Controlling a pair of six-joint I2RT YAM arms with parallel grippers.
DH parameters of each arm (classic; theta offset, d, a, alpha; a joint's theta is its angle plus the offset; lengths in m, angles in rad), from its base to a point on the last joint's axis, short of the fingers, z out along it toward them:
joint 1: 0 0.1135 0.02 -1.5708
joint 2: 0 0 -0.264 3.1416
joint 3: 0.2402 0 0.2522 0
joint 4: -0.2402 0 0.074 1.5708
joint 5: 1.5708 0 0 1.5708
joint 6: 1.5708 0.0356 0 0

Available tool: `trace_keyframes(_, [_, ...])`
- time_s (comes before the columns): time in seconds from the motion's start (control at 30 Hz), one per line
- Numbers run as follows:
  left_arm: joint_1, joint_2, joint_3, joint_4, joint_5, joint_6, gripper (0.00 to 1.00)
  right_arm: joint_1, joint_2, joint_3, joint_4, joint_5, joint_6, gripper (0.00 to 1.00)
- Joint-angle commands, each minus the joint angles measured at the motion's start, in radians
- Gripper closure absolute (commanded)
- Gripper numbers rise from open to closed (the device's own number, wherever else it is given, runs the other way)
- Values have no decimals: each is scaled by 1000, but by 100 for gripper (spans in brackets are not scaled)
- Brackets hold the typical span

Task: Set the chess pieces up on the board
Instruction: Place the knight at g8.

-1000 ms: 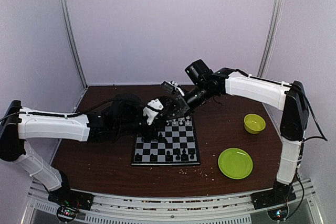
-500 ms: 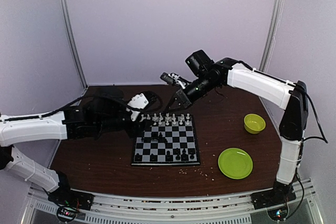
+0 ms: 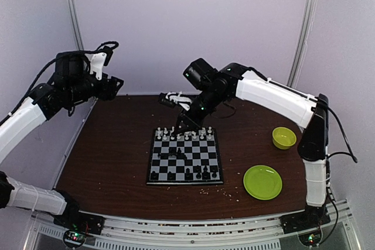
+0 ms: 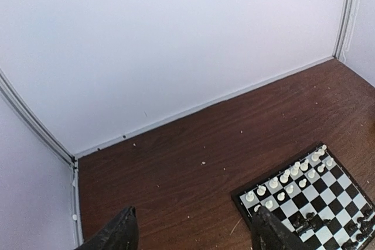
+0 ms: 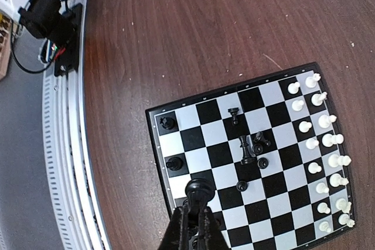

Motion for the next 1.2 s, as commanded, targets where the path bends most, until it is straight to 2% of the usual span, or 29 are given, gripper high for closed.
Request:
trace_keyframes(0.0, [105, 18, -88, 38, 172, -70, 33, 91, 69, 62, -83, 163, -94, 100])
trace_keyframes(0.07, [173, 15, -136, 84, 263, -114, 33, 121, 98, 79, -92, 202, -110, 100])
trace_keyframes(0.17, [220, 21, -150, 90, 310, -156, 34, 148, 160, 108, -92, 218, -112, 100])
trace_keyframes(0.3, [221, 16, -145, 77, 289, -146, 36, 170, 266, 199, -123, 213, -108, 100])
trace_keyframes(0.5, [222, 3, -156, 85, 292, -144, 36, 202, 335, 237, -114, 239, -111, 100])
trace_keyframes(1.17, [222, 18, -152, 80, 326, -139, 37, 221, 423, 269, -124, 229, -110, 100])
